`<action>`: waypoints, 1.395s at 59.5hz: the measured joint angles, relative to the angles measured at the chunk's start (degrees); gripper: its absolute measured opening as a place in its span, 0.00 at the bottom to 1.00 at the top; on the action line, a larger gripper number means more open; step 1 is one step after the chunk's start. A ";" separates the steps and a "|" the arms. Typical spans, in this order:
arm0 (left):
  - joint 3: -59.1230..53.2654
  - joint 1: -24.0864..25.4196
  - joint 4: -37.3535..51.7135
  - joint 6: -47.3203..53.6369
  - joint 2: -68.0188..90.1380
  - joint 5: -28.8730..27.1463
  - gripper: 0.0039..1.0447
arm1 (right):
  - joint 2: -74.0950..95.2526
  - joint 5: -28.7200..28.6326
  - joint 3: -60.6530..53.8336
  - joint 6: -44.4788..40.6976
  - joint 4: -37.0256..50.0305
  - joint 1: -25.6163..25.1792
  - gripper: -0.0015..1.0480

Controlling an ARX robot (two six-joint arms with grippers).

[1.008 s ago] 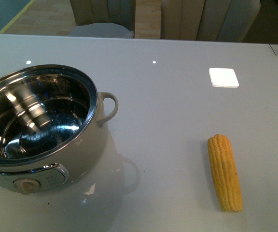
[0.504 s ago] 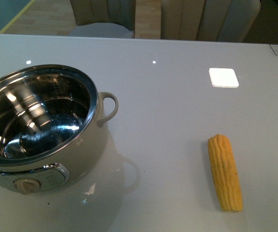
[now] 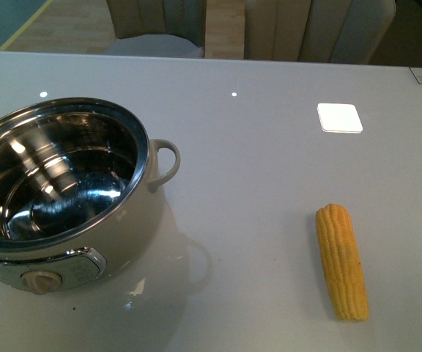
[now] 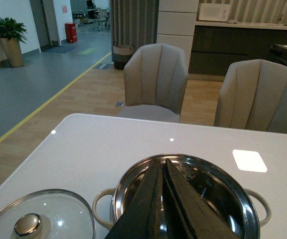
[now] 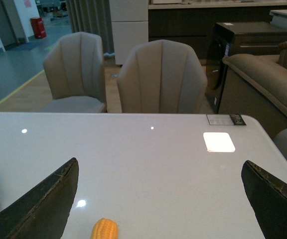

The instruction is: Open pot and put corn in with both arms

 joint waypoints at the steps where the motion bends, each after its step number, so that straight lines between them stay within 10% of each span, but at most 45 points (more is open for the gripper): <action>1: 0.00 0.00 0.00 0.00 0.00 0.00 0.03 | 0.00 0.00 0.00 0.00 0.00 0.00 0.92; 21: 0.00 0.00 0.00 0.00 -0.02 0.00 0.61 | 0.72 0.42 0.33 0.50 -1.03 0.04 0.92; 33: 0.00 0.00 -0.07 0.00 -0.07 0.00 0.94 | 26.32 2.75 12.44 8.28 -29.88 0.72 0.92; 68: 0.00 0.00 -0.07 0.13 -0.07 0.00 0.94 | 89.92 7.87 21.07 3.13 19.63 11.34 0.92; 83: 0.00 0.00 -0.07 0.13 -0.07 0.00 0.94 | 106.38 5.66 26.27 -0.11 23.89 12.85 0.92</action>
